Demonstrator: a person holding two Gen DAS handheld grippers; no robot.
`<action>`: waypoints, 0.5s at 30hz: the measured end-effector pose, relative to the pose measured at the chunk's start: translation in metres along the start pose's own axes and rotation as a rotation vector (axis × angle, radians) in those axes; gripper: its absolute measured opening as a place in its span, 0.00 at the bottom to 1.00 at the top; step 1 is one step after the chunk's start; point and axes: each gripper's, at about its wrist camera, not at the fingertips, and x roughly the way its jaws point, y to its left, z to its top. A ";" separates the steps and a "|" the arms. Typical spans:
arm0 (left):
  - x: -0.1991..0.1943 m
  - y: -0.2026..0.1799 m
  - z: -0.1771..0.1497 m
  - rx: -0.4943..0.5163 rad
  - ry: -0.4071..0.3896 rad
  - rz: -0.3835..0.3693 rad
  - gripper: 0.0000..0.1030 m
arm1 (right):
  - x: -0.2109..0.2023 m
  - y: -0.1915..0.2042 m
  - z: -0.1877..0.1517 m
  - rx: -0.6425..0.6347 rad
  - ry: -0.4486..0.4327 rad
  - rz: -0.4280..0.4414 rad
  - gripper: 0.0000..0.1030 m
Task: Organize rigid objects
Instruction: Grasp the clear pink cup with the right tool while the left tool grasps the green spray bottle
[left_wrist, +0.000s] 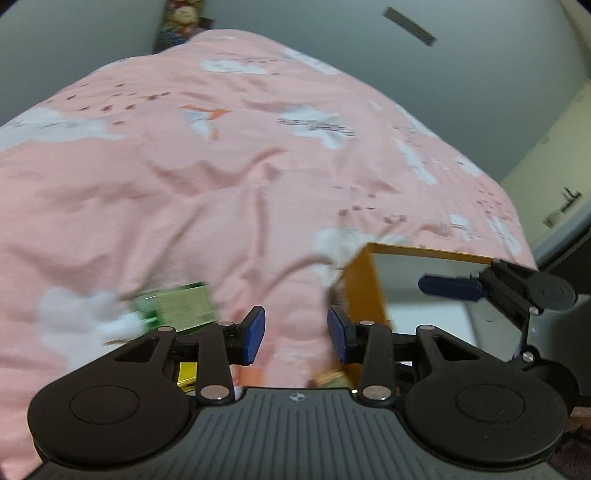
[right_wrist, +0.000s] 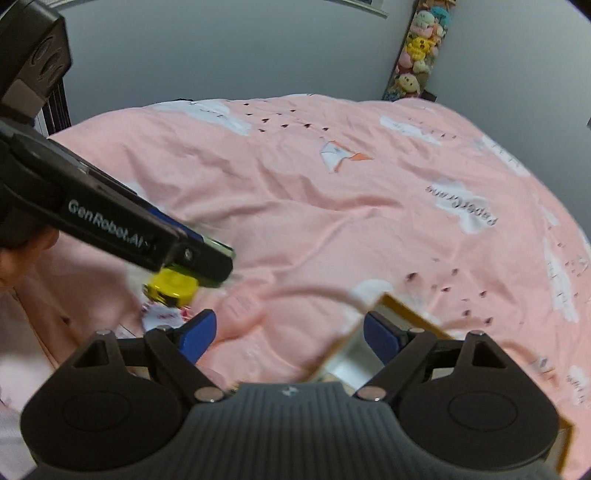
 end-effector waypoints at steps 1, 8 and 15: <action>-0.001 0.006 -0.002 -0.006 0.008 0.015 0.44 | 0.006 0.003 0.001 0.015 0.005 0.018 0.79; 0.008 0.027 -0.024 -0.018 0.101 0.057 0.44 | 0.047 0.027 -0.003 0.029 0.123 0.144 0.62; 0.018 0.020 -0.048 0.034 0.173 0.041 0.44 | 0.055 0.050 -0.017 0.054 0.232 0.197 0.59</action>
